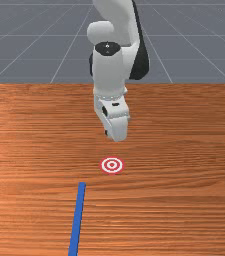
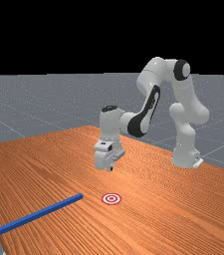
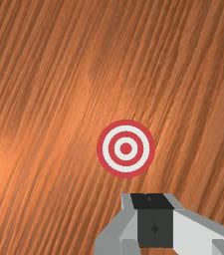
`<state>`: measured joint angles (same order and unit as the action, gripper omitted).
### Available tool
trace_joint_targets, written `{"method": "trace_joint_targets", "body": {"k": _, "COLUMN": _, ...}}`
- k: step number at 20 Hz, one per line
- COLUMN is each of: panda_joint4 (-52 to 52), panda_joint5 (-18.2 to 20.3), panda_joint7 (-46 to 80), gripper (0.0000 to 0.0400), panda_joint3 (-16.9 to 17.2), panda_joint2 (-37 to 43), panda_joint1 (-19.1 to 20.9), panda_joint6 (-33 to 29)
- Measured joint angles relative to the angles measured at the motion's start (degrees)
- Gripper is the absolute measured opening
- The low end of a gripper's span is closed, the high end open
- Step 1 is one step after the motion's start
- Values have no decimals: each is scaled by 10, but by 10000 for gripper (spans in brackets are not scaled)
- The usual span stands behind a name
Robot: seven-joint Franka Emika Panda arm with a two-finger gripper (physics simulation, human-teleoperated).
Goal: Pull the pivot to the target area
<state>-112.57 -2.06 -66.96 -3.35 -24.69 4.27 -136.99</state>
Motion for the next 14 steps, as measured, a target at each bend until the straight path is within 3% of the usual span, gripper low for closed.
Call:
{"method": "trace_joint_targets", "body": {"k": 3, "panda_joint4": 1, "panda_joint5": 8, "panda_joint7": 55, "gripper": 0, "panda_joint3": 14, "panda_joint2": 0, "panda_joint1": -2, "panda_joint6": 0}}
{"method": "trace_joint_targets", "body": {"k": 7, "panda_joint4": -2, "panda_joint5": -6, "panda_joint7": -93, "gripper": 0, "panda_joint3": -9, "panda_joint2": 1, "panda_joint1": 26, "panda_joint6": -1}}
{"method": "trace_joint_targets", "body": {"k": 8, "panda_joint4": -1, "panda_joint5": -18, "panda_joint7": -210, "gripper": 0, "panda_joint3": -29, "panda_joint2": -1, "panda_joint1": 47, "panda_joint6": 0}}
{"method": "trace_joint_targets", "body": {"k": 11, "panda_joint4": 2, "panda_joint5": -11, "panda_joint7": -176, "gripper": 0, "panda_joint3": -16, "panda_joint2": -1, "panda_joint1": 50, "panda_joint6": 1}}
{"method": "trace_joint_targets", "body": {"k": 14, "panda_joint4": 5, "panda_joint5": -25, "panda_joint7": -321, "gripper": 0, "panda_joint3": -37, "panda_joint2": -5, "panda_joint1": 82, "panda_joint6": 2}}
